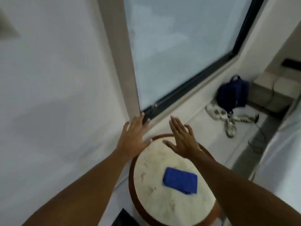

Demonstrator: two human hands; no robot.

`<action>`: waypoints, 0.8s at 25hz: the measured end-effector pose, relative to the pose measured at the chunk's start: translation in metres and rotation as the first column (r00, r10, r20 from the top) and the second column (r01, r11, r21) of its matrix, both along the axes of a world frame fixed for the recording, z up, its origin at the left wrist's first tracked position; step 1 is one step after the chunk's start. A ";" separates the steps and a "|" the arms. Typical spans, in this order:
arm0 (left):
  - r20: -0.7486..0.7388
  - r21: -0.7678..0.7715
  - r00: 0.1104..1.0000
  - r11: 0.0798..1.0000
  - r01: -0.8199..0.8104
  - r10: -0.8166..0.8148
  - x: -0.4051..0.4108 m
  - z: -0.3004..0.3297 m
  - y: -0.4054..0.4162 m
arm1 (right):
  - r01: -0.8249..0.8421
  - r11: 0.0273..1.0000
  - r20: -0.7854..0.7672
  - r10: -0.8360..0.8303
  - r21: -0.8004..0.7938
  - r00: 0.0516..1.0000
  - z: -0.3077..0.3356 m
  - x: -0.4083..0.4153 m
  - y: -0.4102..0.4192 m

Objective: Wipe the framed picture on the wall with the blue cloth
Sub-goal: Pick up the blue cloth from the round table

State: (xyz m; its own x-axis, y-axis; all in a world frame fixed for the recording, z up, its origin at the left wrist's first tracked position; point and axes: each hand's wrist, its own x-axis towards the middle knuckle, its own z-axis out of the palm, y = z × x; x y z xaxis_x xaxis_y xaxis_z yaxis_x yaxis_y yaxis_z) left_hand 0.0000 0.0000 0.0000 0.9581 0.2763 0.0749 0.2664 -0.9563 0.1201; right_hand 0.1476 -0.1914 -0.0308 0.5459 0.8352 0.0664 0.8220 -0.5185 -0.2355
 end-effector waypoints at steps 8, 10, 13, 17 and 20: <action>-0.303 -0.143 0.932 0.976 0.163 -0.200 0.011 -0.367 -0.086 | -0.106 0.931 -0.145 0.058 -0.349 0.988 -0.335 -0.006 -0.096; -0.249 -0.113 0.945 0.975 0.190 -0.213 0.021 -0.415 -0.089 | -0.165 0.921 -0.102 0.137 -0.352 0.985 -0.380 0.003 -0.088; -0.202 -0.024 0.952 0.973 0.231 -0.231 0.027 -0.458 -0.086 | -0.142 0.953 -0.058 0.131 -0.269 0.990 -0.423 0.008 -0.077; -0.211 0.078 0.959 0.975 0.208 -0.188 0.028 -0.458 -0.094 | -0.091 0.990 -0.008 0.091 -0.106 0.996 -0.428 -0.003 -0.074; -0.228 0.109 0.960 0.975 0.192 -0.164 0.027 -0.416 -0.093 | -0.044 0.999 -0.003 0.044 -0.004 0.999 -0.392 -0.010 -0.063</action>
